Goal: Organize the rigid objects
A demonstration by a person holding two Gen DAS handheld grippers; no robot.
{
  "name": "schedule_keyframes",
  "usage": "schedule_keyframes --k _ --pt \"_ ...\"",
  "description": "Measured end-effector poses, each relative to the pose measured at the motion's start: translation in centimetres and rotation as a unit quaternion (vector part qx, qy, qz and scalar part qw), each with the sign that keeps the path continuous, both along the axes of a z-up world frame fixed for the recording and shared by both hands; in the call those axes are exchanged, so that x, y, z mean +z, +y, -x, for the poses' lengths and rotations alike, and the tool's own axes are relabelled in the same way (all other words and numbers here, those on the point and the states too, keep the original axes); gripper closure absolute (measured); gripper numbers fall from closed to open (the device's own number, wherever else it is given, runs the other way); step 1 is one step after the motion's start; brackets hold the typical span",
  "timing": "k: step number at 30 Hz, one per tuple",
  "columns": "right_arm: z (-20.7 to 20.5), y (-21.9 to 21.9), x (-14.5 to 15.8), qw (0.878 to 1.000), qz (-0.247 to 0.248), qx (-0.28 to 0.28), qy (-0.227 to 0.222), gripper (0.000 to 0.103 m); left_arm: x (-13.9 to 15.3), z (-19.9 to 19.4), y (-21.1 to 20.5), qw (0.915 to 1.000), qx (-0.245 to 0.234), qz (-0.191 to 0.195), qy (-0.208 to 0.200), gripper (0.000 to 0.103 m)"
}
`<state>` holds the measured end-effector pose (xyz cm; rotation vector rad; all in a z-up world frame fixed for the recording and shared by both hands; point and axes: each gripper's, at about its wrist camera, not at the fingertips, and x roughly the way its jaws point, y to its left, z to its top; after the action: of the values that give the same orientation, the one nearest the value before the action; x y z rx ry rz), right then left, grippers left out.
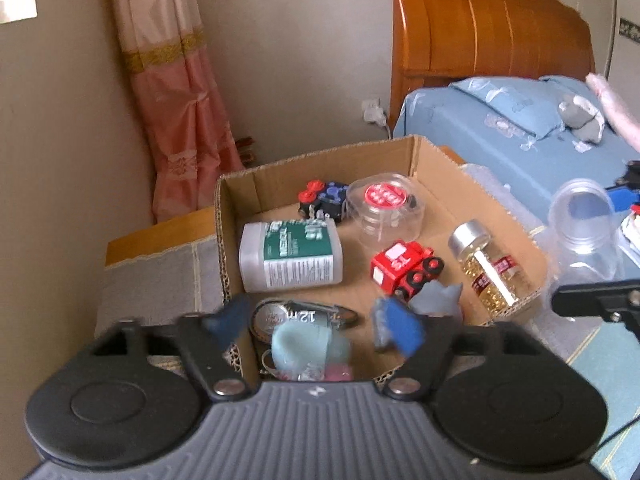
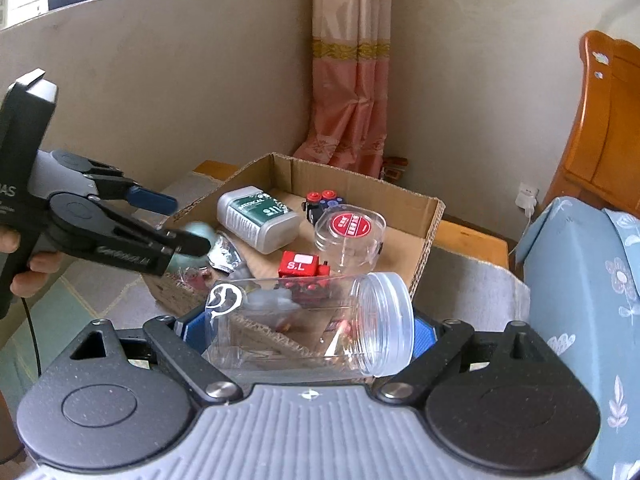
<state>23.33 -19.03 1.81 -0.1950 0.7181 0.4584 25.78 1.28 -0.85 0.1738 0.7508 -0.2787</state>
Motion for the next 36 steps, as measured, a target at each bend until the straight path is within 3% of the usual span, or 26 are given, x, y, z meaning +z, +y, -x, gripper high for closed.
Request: schedule_keyframes --k 5,15,18,20,28,36 --pt "-1.6 0.2 0.5 0.999 0.015 0.03 -0.007 0.009 0.7 1.2 -0.1 0.9998 -0.013 0.0 -0.014 0.007" --pt "-7.5 1.5 0.8 0.994 0.071 0.079 -0.022 0.009 1.3 3.6 0.8 0.9995 -0.016 0.021 -0.015 0.007" --pt "-9.0 1.9 0.3 0.992 0.091 0.076 -0.032 0.0 1.3 4.0 1.0 0.9996 -0.012 0.019 -0.017 0.007" --pt "-9.4 1.8 -0.2 0.992 0.1 0.067 -0.028 0.0 1.2 4.2 1.2 0.9996 -0.01 0.02 -0.016 0.007" --pt "-6.8 0.3 -1.5 0.997 0.071 0.025 0.015 0.0 1.4 5.1 1.5 0.999 0.008 0.029 -0.033 0.002" --pt "-1.7 0.0 -0.5 0.996 0.024 -0.046 0.069 0.0 2.0 6.7 1.0 0.9977 0.048 0.032 -0.037 0.002"
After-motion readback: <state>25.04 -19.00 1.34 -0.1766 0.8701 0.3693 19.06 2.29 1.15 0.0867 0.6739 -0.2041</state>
